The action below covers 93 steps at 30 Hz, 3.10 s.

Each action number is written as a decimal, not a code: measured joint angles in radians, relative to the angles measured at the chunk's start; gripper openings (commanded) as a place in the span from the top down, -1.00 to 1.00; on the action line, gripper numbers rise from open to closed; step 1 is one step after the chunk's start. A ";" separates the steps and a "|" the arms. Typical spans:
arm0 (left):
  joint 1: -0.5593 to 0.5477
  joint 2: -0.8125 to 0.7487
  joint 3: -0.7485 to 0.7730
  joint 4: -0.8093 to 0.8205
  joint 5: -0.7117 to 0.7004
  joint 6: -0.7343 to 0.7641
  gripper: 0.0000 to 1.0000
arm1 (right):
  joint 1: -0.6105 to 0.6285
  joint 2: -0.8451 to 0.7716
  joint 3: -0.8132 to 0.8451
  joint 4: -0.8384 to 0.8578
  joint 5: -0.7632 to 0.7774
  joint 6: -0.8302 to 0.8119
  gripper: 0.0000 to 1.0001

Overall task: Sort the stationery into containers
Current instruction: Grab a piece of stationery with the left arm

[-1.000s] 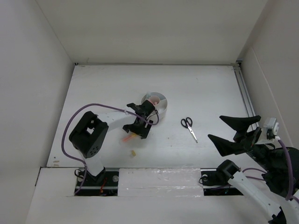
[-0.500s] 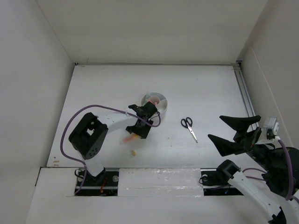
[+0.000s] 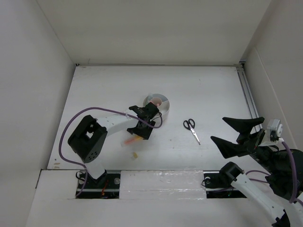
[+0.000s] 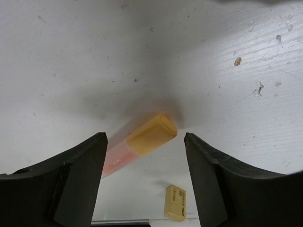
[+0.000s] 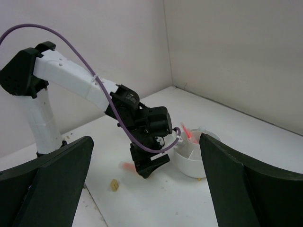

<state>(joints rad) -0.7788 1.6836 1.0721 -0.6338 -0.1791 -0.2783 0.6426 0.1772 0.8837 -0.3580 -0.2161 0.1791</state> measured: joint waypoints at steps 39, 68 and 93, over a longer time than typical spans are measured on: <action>0.001 0.047 0.002 0.004 0.048 0.011 0.22 | 0.000 -0.009 0.000 0.000 0.007 -0.008 -1.00; 0.001 0.007 0.002 0.001 0.002 0.007 1.00 | 0.000 -0.015 0.000 0.000 0.007 -0.008 -1.00; -0.019 -0.105 0.001 -0.018 -0.010 -0.013 1.00 | 0.000 0.002 0.000 0.009 -0.003 -0.008 -1.00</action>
<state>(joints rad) -0.7982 1.5791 1.0733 -0.6521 -0.1894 -0.2909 0.6430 0.1795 0.8837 -0.3492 -0.2195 0.1715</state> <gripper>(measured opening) 0.235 0.999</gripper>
